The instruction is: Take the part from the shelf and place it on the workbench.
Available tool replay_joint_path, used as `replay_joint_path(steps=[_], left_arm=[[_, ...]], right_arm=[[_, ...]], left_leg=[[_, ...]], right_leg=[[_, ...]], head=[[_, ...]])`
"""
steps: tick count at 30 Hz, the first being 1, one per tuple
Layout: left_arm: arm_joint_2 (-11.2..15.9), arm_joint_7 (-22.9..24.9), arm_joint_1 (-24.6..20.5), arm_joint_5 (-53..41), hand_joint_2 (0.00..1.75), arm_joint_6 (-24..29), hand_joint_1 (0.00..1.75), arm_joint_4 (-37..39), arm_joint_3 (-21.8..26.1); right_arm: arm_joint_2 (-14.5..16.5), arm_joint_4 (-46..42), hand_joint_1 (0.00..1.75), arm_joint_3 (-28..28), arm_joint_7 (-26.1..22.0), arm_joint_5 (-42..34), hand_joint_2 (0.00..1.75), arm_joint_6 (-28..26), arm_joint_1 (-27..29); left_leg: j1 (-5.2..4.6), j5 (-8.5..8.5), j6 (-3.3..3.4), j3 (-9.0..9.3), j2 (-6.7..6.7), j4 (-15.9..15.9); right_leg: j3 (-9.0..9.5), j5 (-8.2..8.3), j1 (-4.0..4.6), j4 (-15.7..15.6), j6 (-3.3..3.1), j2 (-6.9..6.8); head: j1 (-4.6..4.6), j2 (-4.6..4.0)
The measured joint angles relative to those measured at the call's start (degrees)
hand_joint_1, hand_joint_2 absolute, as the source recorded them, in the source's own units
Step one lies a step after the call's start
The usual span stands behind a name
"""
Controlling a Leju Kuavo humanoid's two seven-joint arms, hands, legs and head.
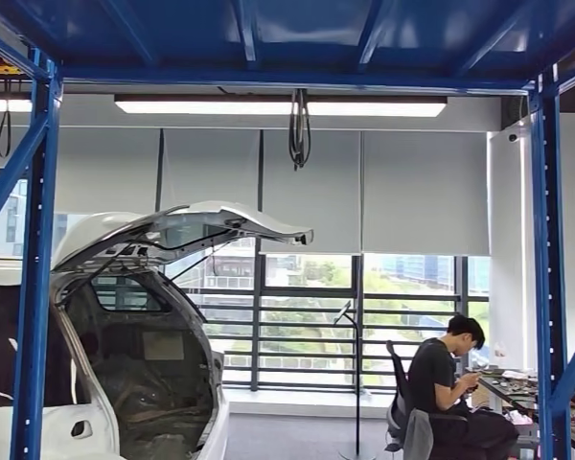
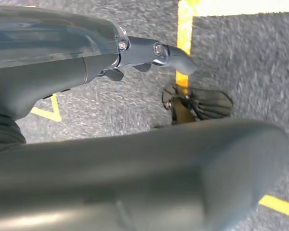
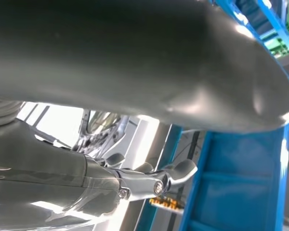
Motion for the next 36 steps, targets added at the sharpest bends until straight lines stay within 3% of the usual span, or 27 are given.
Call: replay_joint_path(steps=[3, 4, 6, 7, 8, 9, 11, 12, 13, 15, 18, 20, 22, 23, 24, 26, 28, 30, 32, 33, 35, 36], left_arm=[[0.1, -0.03, 0.07, -0.12, 0.0, 0.06, 0.0, 0.0, -0.03], [0.13, -0.04, 0.04, -0.15, 0.0, 0.06, 0.0, 0.0, -0.05], [0.14, -0.05, 0.0, -0.22, 0.0, 0.04, 0.0, 0.0, -0.09], [0.14, -0.04, 0.04, -0.25, 0.0, 0.03, 0.0, 0.0, -0.11], [0.14, -0.04, 0.09, -0.26, 0.0, 0.04, 0.0, 0.0, -0.13], [0.15, -0.03, 0.13, -0.26, 0.0, 0.04, 0.0, 0.0, -0.16], [0.15, -0.04, 0.14, -0.27, 0.0, 0.06, 0.0, 0.01, -0.3], [0.14, -0.04, 0.1, -0.27, 0.0, 0.05, 0.0, 0.02, -0.38], [0.13, -0.04, 0.02, -0.27, 0.0, 0.05, 0.0, 0.04, -0.46], [0.11, -0.02, -0.04, -0.28, 0.0, 0.04, 0.0, 0.07, -0.52], [0.17, -0.03, -0.01, -0.27, 0.0, 0.0, 0.0, 0.07, -0.54], [0.2, -0.03, -0.18, -0.23, 0.0, 0.0, 0.0, 0.07, -0.54], [0.2, -0.02, -0.11, -0.14, 0.0, 0.0, 0.0, 0.07, -0.54], [0.2, -0.01, 0.03, -0.09, 0.0, 0.02, 0.0, 0.07, -0.54], [0.2, 0.0, 0.18, 0.01, 0.0, 0.05, 0.0, 0.07, -0.54], [0.2, 0.06, 0.34, 0.25, 0.0, 0.19, 0.0, 0.07, -0.54], [0.16, 0.22, 0.38, 0.74, 0.0, 0.39, 0.0, 0.1, -0.5], [0.1, 0.45, 0.53, 1.42, 0.0, 0.56, 0.0, 0.15, -0.38], [-0.04, 0.57, 0.7, 2.17, 0.0, 0.79, 0.0, 0.15, -0.15], [-0.1, 0.58, 0.72, 2.61, 0.0, 0.92, 0.0, 0.15, 0.06], [-0.26, 0.63, 0.68, 3.33, 0.0, 1.1, 0.0, 0.15, 0.66], [-0.36, 0.66, 0.68, 3.64, 0.0, 1.13, 0.0, 0.15, 0.92]], right_arm=[[0.07, -0.04, 0.0, 0.09, 0.04, 0.14, 0.0, -0.16, -0.24], [0.08, -0.05, 0.0, 0.1, 0.06, 0.22, 0.0, -0.21, -0.34], [0.11, -0.07, 0.0, 0.14, 0.13, 0.37, 0.0, -0.29, -0.41], [0.11, -0.07, 0.0, 0.16, 0.16, 0.43, 0.0, -0.32, -0.38], [0.11, -0.07, 0.0, 0.18, 0.18, 0.5, 0.0, -0.36, -0.35], [0.11, -0.07, 0.0, 0.22, 0.2, 0.6, 0.0, -0.42, -0.35], [0.13, -0.07, 0.0, 0.32, 0.25, 0.8, 0.0, -0.56, -0.37], [0.14, -0.05, 0.0, 0.37, 0.29, 0.88, 0.0, -0.62, -0.38], [0.17, -0.06, 0.0, 0.42, 0.32, 0.94, 0.0, -0.68, -0.42], [0.23, -0.13, 0.0, 0.49, 0.36, 1.01, 0.0, -0.79, -0.37], [0.46, -0.32, 0.0, 0.7, 0.42, 1.01, 0.0, -0.91, -0.31], [0.57, -0.39, 0.0, 0.9, 0.49, 0.91, 0.0, -0.95, -0.31], [0.6, -0.38, 0.0, 0.96, 0.73, 0.44, 0.0, -0.93, -0.16], [0.62, -0.37, 0.0, 0.97, 0.96, 0.06, 0.0, -0.89, -0.05], [0.65, -0.36, 0.0, 0.97, 1.3, -0.43, 0.0, -0.81, 0.04], [0.84, -0.29, 0.0, 0.93, 2.37, -1.78, 0.0, -0.45, 0.18], [1.07, -0.02, 0.0, 0.72, 4.04, -4.01, 0.0, 0.29, 0.35], [1.31, 0.59, 0.0, 0.05, 6.57, -7.17, 0.0, 1.59, 0.78], [1.49, 1.59, 0.0, -0.89, 10.61, -11.47, 0.0, 3.68, 1.12], [1.51, 2.55, 0.0, -1.41, 13.06, -14.06, 0.44, 4.99, 1.12], [1.46, 5.62, 0.0, -2.54, 18.08, -19.31, 0.44, 7.48, 1.03], [1.37, 7.48, 0.0, -3.12, 20.16, -21.63, 0.44, 8.44, 0.97]], left_leg=[[0.19, -0.48, 1.1, 0.93, -0.14, -0.49], [0.23, -0.67, 1.37, 1.38, -0.16, -0.7], [0.13, -1.24, 1.79, 2.14, -0.17, -0.85], [0.03, -1.6, 1.89, 2.54, -0.18, -0.87], [-0.08, -1.99, 1.92, 3.03, -0.22, -0.87], [-0.21, -2.43, 1.92, 3.65, -0.29, -0.88], [-0.39, -3.37, 1.82, 5.08, -0.43, -0.97], [-0.41, -3.74, 1.68, 5.63, -0.5, -1.08], [-0.37, -4.05, 1.42, 5.91, -0.53, -1.18], [-0.35, -4.13, 0.74, 6.35, -0.52, -1.11], [-0.45, -4.88, -0.03, 6.6, -0.31, 0.53], [-0.3, -7.63, -0.53, 4.13, -0.22, 5.31], [-0.09, -10.23, -1.05, -0.36, -0.21, 11.97], [0.0, -10.18, -1.21, -2.02, -0.21, 13.65], [0.07, -8.84, -1.36, -2.74, -0.2, 13.34], [0.24, -3.34, -1.5, -1.5, -0.18, 7.33], [0.08, -0.25, -1.21, -0.21, -0.08, 1.93], [-0.22, -0.28, -0.38, -0.11, 0.05, 0.55], [-0.16, 0.06, 0.15, 0.03, 0.08, -0.05], [-0.1, 0.12, 0.2, 0.07, 0.05, -0.26], [-0.01, 0.15, 0.28, 0.08, -0.04, -0.46], [-0.02, 0.09, 0.35, 0.09, -0.11, -0.48]], right_leg=[[-0.65, -0.94, -0.1, 2.31, 0.63, 0.0], [-2.15, -2.13, -0.12, 5.22, 0.8, 0.01], [-7.01, -4.96, -0.11, 13.16, 0.98, 0.01], [-9.41, -5.62, -0.09, 16.32, 0.96, 0.01], [-10.97, -5.07, -0.05, 17.53, 0.83, 0.01], [-11.48, -3.25, 0.04, 16.49, 0.61, 0.02], [-10.02, 2.54, 0.48, 9.71, -0.3, 0.04], [-9.22, 4.04, 0.81, 6.7, -0.85, 0.04], [-8.64, 4.52, 1.11, 4.56, -1.37, 0.08], [-8.33, 3.93, 1.42, 3.1, -2.07, 0.18], [-6.54, 4.76, 0.93, 1.65, -2.58, 0.21], [-5.58, 4.53, 0.68, 1.17, -2.81, 0.12], [-5.07, 3.95, 0.65, 1.12, -2.91, 0.15], [-4.73, 3.6, 0.63, 1.12, -2.87, 0.21], [-4.24, 3.2, 0.6, 1.12, -2.78, 0.28], [-2.94, 2.27, 0.48, 1.12, -2.39, 0.33], [-2.04, 1.55, 0.46, 1.19, -1.79, 0.3], [-1.82, 1.06, 0.54, 1.08, -1.08, 0.29], [-1.67, 0.83, 0.66, 0.79, -1.27, 0.27], [-1.56, 0.92, 0.71, 0.59, -1.59, 0.26], [-1.53, 1.18, 0.77, 0.45, -2.0, 0.27], [-1.48, 1.3, 0.77, 0.38, -1.83, 0.27]], head=[[0.0, -0.01], [0.0, -0.01], [-0.01, -0.01], [-0.01, -0.01], [-0.01, -0.01], [-0.01, -0.02], [0.0, -0.02], [0.0, -0.03], [-0.04, 0.0], [-0.11, 0.02], [-0.04, 0.02], [-0.04, 0.01], [-0.04, 0.0], [-0.04, -0.01], [-0.04, -0.01], [-0.04, -0.01], [-0.03, -0.01], [-0.05, 0.02], [-0.08, 0.02], [-0.07, 0.01], [-0.07, 0.0], [-0.07, -0.01]])
